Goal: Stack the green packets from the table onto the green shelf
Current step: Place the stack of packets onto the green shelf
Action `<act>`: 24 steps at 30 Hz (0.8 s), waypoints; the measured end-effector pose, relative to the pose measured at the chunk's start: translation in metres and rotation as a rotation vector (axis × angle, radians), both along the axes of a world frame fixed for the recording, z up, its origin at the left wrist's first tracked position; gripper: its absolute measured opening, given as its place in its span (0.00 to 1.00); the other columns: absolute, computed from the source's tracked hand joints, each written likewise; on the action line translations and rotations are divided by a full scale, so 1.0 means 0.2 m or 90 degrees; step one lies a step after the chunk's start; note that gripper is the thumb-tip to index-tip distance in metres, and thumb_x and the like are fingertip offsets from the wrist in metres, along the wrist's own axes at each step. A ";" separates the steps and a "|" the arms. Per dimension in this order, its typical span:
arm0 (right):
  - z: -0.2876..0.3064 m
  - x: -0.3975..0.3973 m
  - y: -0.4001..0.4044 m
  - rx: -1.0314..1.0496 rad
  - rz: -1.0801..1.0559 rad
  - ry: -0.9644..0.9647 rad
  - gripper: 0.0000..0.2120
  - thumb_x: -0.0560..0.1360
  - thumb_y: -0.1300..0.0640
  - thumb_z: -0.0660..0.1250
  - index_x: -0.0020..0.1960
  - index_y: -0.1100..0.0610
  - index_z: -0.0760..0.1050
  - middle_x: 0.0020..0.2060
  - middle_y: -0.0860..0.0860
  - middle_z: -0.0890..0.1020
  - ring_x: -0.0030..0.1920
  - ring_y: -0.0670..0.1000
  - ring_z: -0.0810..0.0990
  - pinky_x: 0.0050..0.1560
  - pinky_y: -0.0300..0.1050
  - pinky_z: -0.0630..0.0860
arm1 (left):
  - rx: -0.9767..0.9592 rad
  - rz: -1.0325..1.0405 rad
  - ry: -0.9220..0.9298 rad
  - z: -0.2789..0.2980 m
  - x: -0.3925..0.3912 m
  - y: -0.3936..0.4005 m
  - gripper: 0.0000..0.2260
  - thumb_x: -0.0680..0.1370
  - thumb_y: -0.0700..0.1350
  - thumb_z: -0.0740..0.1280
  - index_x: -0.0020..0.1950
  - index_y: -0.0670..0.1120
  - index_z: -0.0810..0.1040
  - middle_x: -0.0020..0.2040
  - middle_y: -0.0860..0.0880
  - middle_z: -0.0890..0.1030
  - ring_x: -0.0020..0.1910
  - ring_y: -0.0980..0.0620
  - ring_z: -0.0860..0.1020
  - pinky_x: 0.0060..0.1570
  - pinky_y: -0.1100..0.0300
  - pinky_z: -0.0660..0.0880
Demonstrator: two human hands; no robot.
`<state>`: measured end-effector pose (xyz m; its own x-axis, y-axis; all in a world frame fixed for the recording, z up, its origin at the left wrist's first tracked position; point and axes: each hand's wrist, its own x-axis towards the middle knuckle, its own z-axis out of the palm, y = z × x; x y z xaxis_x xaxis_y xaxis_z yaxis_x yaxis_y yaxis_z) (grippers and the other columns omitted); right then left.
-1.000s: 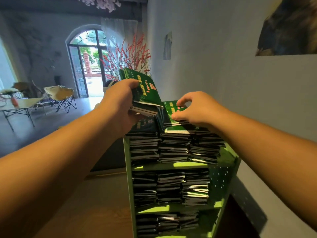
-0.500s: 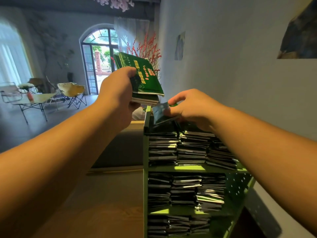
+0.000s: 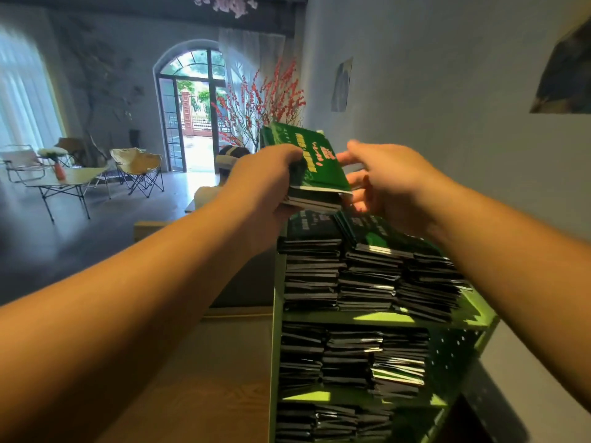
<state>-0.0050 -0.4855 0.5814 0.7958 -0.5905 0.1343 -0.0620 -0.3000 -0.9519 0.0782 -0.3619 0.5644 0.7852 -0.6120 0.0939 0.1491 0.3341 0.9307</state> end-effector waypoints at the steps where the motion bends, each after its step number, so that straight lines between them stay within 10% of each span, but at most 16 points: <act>1: 0.01 -0.03 -0.01 0.065 0.025 0.002 0.15 0.83 0.49 0.61 0.56 0.58 0.79 0.41 0.55 0.83 0.37 0.52 0.79 0.38 0.45 0.77 | 0.020 -0.030 -0.023 -0.01 -0.02 -0.02 0.06 0.81 0.39 0.63 0.55 0.38 0.77 0.49 0.41 0.86 0.45 0.47 0.86 0.42 0.56 0.83; 7: 0.01 -0.20 -0.16 0.069 -0.021 -0.003 0.02 0.78 0.63 0.69 0.50 0.61 0.80 0.36 0.55 0.85 0.33 0.50 0.85 0.33 0.45 0.83 | 0.078 -0.094 -0.138 -0.01 -0.11 -0.18 0.07 0.81 0.44 0.65 0.47 0.41 0.76 0.35 0.48 0.81 0.36 0.53 0.81 0.40 0.55 0.81; 15: -0.02 -0.43 -0.47 0.049 -0.177 0.075 0.07 0.78 0.66 0.69 0.56 0.65 0.78 0.47 0.63 0.84 0.40 0.57 0.85 0.40 0.49 0.83 | 0.525 -0.008 -1.013 -0.16 -0.09 -0.20 0.22 0.82 0.63 0.56 0.70 0.53 0.76 0.61 0.50 0.78 0.57 0.49 0.78 0.54 0.57 0.72; 24: -0.13 -0.41 -0.50 -0.118 -0.218 0.203 0.10 0.77 0.62 0.72 0.55 0.67 0.78 0.44 0.61 0.82 0.40 0.57 0.81 0.37 0.49 0.76 | 0.558 0.024 -1.051 -0.25 -0.07 -0.16 0.20 0.81 0.62 0.61 0.69 0.54 0.74 0.61 0.50 0.76 0.56 0.50 0.76 0.54 0.54 0.76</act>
<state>-0.0862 -0.5848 0.5549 0.5789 -0.8142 0.0435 -0.4659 -0.3741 -0.8019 0.0649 -0.3936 0.5141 0.2542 -0.8874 0.3846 -0.9610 -0.2765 -0.0030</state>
